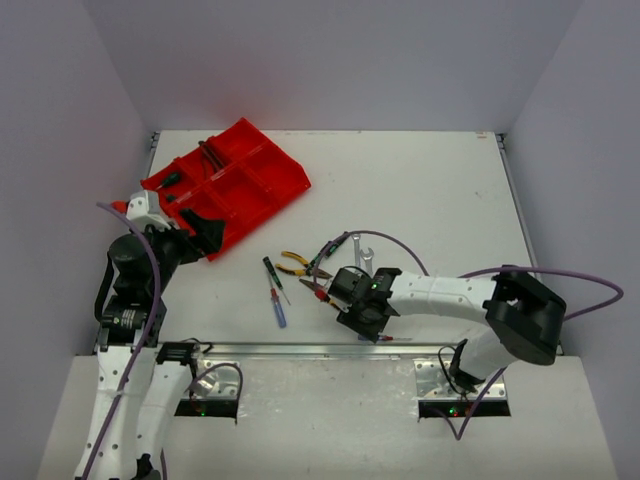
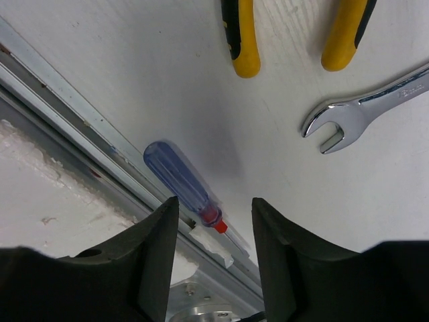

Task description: Sort the tools into containers

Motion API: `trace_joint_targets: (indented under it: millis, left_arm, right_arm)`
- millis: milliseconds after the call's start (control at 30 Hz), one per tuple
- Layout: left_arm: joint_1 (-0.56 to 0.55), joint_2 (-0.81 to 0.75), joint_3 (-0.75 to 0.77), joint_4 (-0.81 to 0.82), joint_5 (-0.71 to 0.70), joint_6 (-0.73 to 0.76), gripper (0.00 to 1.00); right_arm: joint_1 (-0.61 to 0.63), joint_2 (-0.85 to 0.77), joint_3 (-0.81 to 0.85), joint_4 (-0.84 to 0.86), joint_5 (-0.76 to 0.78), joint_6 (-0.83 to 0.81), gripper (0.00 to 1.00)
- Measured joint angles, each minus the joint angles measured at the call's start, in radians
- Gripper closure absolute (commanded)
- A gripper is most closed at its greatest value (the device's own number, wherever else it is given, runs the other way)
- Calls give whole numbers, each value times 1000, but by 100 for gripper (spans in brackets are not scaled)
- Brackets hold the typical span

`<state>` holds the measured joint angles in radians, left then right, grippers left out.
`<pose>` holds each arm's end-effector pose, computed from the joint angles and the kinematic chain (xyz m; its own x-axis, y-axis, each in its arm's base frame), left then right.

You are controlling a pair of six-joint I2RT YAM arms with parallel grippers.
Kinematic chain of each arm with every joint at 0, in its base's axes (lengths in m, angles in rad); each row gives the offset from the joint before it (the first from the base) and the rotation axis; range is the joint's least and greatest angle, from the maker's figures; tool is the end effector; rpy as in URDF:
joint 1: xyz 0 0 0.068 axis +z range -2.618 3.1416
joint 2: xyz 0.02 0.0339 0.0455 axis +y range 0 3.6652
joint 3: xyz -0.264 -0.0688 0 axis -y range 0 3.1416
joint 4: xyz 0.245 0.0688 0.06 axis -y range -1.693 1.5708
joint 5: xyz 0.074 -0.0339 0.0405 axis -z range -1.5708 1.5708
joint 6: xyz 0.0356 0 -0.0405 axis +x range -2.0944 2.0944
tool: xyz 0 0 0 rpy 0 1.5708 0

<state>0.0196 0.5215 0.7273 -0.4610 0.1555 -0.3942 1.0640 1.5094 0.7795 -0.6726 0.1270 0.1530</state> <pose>0.1244 -0.0031 0.3263 -0.2831 -0.3851 -0.8784 0.0235 0.9128 -0.4077 0.1227 0.2118 0.1506 -0.6035 -0.7757 -0.1846 -0.7740 0.6255 -0.0979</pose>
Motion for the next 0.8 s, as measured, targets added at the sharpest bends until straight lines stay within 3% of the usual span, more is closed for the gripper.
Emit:
trace_joint_targets:
  millis: [700,800]
  left_arm:
    - [0,11,0,1,6,5,0]
    - [0,11,0,1,6,5,0]
  right_arm:
    - [7,38,-1,16,-64,-5,53]
    - [7,45,-1,15,-80,-5,57]
